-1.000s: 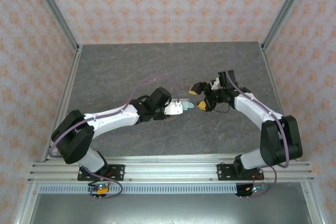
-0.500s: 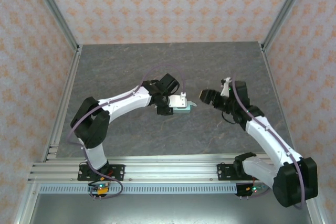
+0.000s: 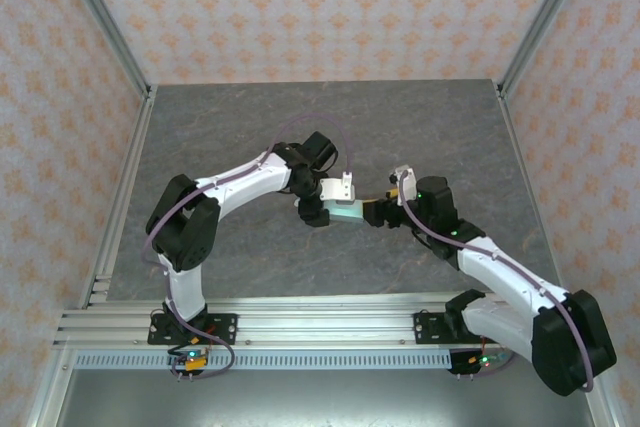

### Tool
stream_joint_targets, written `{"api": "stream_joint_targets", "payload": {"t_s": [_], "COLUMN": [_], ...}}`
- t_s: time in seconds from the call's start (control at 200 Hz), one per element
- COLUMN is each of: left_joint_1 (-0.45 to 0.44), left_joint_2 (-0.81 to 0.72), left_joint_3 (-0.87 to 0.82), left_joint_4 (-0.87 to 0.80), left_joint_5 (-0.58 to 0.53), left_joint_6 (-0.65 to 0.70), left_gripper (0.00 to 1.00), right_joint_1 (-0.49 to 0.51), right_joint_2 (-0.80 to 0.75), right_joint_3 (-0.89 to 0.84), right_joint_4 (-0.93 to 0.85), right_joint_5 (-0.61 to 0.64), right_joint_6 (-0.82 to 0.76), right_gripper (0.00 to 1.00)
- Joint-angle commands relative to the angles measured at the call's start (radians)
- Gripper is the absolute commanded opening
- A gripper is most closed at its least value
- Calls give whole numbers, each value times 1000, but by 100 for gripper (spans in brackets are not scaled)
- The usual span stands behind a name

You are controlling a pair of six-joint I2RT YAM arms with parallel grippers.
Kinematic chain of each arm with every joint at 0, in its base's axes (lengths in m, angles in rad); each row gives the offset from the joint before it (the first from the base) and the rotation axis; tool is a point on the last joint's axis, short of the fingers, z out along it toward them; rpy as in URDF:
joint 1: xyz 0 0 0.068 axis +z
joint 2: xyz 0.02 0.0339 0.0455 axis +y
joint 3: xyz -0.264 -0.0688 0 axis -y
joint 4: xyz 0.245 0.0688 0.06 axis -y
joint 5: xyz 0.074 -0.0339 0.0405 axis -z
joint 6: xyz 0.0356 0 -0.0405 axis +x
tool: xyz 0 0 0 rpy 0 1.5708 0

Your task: Fold the paper box

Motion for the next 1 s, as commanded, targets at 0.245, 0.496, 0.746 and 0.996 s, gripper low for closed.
{"api": "stream_joint_targets", "payload": {"t_s": [0.245, 0.496, 0.746, 0.996], "left_joint_1": [45, 65, 55, -4], "left_joint_2": [-107, -148, -396, -689], "left_joint_3": [-20, -49, -256, -488], "left_joint_4": [90, 143, 398, 556], "left_joint_5": [115, 175, 5, -564], "left_joint_6": [3, -26, -345, -936], "left_gripper": [76, 87, 100, 100], "right_joint_1": [15, 15, 15, 20], "right_joint_2": [-65, -63, -31, 4], "right_joint_3": [-22, 0, 109, 238], "right_joint_4": [34, -6, -177, -394], "right_joint_5": [5, 24, 37, 37], "right_joint_6": [-57, -93, -116, -74], "right_gripper": [79, 79, 69, 59]}}
